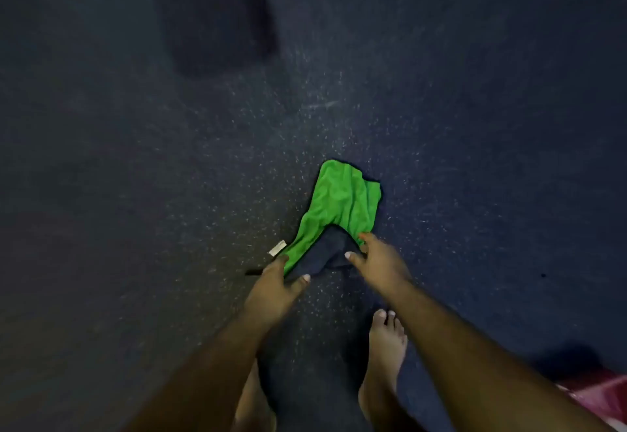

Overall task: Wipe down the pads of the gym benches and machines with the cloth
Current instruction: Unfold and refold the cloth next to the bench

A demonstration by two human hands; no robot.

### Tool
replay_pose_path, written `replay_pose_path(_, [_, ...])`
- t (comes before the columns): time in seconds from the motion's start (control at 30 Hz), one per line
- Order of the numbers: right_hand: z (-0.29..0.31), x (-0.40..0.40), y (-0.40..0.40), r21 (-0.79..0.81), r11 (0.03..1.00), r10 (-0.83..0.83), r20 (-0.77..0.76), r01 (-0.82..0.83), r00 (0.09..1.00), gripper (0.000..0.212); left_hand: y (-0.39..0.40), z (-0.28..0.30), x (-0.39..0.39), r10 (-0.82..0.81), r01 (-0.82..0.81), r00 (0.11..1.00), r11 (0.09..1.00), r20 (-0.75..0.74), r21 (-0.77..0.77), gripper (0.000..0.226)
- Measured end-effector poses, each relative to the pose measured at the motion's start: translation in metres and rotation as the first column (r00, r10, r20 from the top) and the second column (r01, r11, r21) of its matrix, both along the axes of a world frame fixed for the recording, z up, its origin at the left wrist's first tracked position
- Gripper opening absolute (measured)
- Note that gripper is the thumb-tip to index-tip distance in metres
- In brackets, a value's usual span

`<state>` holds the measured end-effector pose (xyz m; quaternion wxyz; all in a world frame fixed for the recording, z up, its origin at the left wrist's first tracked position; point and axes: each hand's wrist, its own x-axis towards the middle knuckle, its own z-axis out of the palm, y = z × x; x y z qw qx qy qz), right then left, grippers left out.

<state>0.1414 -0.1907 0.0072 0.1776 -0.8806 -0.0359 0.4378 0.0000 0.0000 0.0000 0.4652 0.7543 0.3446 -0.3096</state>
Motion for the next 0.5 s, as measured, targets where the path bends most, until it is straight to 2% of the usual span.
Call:
replay_pose_path(0.1, [-0.071, 0.001, 0.003, -0.157, 0.976, 0.157, 0.008, -0.153, 0.988, 0.054, -0.007, -0.053, 0.009, -0.014, 0.014, 1.0, 1.0, -0.018, 0.002, 0.083])
replay_pose_path(0.2, [-0.118, -0.009, 0.004, -0.281, 0.94, 0.181, -0.069, -0.193, 0.981, 0.053, -0.013, -0.088, 0.012, -0.084, 0.084, 0.995, 0.996, -0.059, 0.005, 0.078])
replay_pose_path(0.3, [-0.133, -0.018, 0.002, -0.301, 0.935, 0.179, -0.054, -0.187, 0.982, 0.037, -0.011, -0.096, 0.01, -0.1, 0.099, 0.992, 0.995, -0.078, -0.015, 0.078])
replay_pose_path(0.37, [-0.117, -0.02, 0.002, -0.204, 0.966, 0.169, 0.03, -0.16, 0.985, 0.027, -0.005, -0.084, 0.008, -0.111, 0.111, 0.992, 0.994, -0.059, 0.0, 0.081])
replay_pose_path(0.43, [-0.083, -0.02, 0.005, 0.016, 0.992, 0.122, 0.151, -0.126, 0.981, 0.023, 0.0, -0.056, 0.011, -0.129, 0.129, 0.992, 0.991, -0.002, 0.038, 0.085])
replay_pose_path(0.5, [-0.028, -0.016, 0.014, 0.237, 0.956, 0.125, 0.214, -0.176, 0.969, 0.025, 0.007, -0.008, 0.02, -0.179, 0.172, 0.982, 0.98, 0.055, 0.102, 0.096])
